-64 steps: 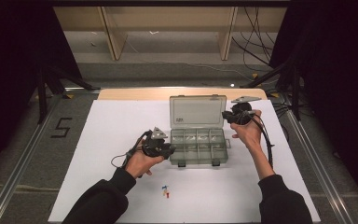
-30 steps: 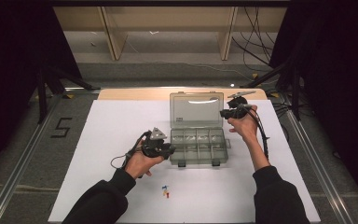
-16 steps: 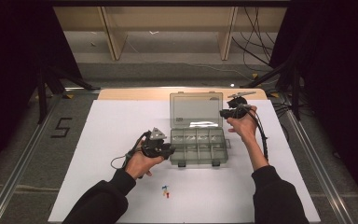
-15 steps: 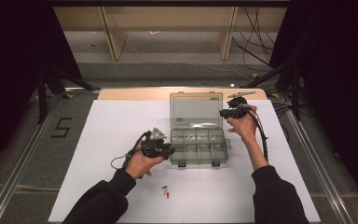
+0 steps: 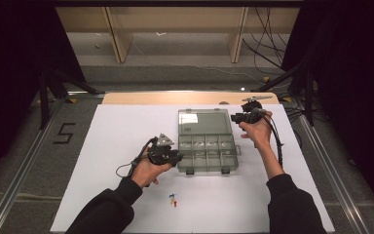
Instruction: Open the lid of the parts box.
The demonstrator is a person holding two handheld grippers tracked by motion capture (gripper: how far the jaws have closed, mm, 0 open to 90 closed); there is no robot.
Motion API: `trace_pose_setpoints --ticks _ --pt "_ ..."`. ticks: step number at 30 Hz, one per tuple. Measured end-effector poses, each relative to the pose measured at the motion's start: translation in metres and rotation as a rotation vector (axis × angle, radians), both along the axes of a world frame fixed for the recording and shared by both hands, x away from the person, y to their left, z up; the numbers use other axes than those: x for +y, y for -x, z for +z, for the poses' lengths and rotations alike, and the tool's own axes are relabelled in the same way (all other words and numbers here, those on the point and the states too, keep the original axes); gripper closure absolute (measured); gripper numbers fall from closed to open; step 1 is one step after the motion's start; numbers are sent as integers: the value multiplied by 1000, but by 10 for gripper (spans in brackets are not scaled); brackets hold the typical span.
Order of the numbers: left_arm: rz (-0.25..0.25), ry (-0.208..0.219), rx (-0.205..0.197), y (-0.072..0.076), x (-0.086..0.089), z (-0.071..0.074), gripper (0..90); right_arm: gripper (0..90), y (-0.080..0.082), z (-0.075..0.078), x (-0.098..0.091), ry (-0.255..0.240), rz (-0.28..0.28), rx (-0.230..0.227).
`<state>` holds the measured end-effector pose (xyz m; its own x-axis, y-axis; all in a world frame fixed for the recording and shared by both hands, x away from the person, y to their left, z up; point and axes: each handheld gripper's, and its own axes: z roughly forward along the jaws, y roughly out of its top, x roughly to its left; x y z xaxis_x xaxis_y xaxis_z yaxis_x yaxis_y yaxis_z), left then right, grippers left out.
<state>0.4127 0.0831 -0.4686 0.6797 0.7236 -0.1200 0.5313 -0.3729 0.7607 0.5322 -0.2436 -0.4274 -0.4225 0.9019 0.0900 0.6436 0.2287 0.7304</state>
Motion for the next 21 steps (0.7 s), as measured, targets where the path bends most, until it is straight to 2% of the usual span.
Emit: trace_pose_setpoints --ticks 4,5,6,8,9,10,11,12,13,14,15,16,18,21 --pt "-1 -4 2 0 0 0 694 590 10 5 2 -22 28 -38" --pt "-1 -6 3 0 0 0 693 533 18 9 5 17 58 -76" --pt "-1 -5 3 0 0 0 693 533 18 9 5 17 58 -76" --pt "-5 0 4 0 0 0 691 504 26 11 9 46 102 -118" --pt "-4 -1 6 0 0 0 688 482 34 15 13 28 107 -101" --pt "-6 -3 9 0 1 1 683 464 35 17 14 47 142 -122" --pt "-5 -10 9 0 1 1 665 453 39 21 17 38 150 -115" --pt "-6 -5 15 0 1 2 641 440 43 24 19 31 168 -134" --pt "1 0 18 0 1 2 616 423 47 27 22 27 186 -128" --pt "-3 0 15 0 2 2 586 415 52 31 25 26 197 -129" --pt "3 -3 8 0 3 3 549 401 54 33 29 31 243 -150" --pt "4 -4 -1 1 3 5 501 387 59 35 33 35 251 -153" --pt "10 27 -12 3 5 8 461 373 68 40 41 50 275 -141" --pt "-3 58 -42 6 8 14 422 357 77 43 50 53 307 -152"
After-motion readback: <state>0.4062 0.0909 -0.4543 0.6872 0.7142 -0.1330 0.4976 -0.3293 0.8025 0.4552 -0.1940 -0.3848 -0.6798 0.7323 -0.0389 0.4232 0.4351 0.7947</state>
